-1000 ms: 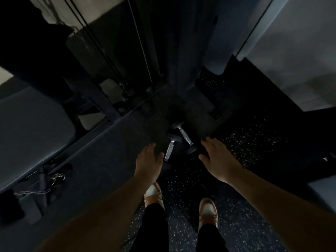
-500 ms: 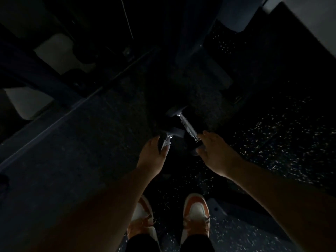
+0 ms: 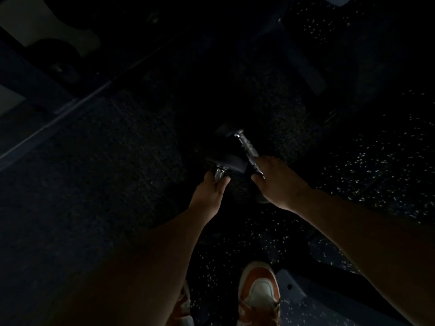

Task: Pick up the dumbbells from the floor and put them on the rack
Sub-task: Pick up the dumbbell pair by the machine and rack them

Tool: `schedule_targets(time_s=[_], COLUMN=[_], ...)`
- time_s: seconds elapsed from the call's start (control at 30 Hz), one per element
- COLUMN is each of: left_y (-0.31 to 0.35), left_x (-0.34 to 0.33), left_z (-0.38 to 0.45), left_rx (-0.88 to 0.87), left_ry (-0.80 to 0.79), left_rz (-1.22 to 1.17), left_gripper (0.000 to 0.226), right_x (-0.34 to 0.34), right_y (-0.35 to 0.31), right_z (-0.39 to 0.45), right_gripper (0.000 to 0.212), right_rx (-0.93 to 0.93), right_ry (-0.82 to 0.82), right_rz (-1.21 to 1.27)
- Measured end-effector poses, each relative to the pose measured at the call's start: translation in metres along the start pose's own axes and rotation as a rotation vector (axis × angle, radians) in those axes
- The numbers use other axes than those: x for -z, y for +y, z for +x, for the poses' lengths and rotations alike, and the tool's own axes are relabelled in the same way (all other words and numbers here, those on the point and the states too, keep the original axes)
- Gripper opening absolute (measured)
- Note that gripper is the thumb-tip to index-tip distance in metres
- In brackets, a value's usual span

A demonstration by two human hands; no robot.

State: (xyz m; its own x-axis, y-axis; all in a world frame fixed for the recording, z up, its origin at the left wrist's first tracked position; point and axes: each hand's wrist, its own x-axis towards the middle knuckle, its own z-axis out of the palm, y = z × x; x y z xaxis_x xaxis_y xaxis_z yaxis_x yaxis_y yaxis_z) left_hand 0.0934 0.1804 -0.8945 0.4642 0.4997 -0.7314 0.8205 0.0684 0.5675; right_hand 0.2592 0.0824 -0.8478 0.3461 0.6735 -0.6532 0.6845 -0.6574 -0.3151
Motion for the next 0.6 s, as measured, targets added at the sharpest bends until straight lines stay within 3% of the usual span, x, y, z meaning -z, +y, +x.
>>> schedule_targets(time_s=[0.43, 0.53, 0.6], left_y=[-0.038, -0.043, -0.045], left_x=[0.037, 0.04, 0.039], left_z=[-0.002, 0.002, 0.005], left_rx=[0.121, 0.095, 0.068], left_ry=[0.228, 0.214, 0.234], left_rz=[-0.038, -0.007, -0.001], left_gripper=[0.039, 0.045, 0.048], right_x=[-0.004, -0.004, -0.007], right_y=[-0.01, -0.008, -0.008], right_z=[0.058, 0.075, 0.084], right_gripper=[0.062, 0.074, 0.097], right_rx=[-0.236, -0.296, -0.272], right_ry=[-0.05, -0.066, -0.033], right_rz=[0.286, 0.419, 0.5])
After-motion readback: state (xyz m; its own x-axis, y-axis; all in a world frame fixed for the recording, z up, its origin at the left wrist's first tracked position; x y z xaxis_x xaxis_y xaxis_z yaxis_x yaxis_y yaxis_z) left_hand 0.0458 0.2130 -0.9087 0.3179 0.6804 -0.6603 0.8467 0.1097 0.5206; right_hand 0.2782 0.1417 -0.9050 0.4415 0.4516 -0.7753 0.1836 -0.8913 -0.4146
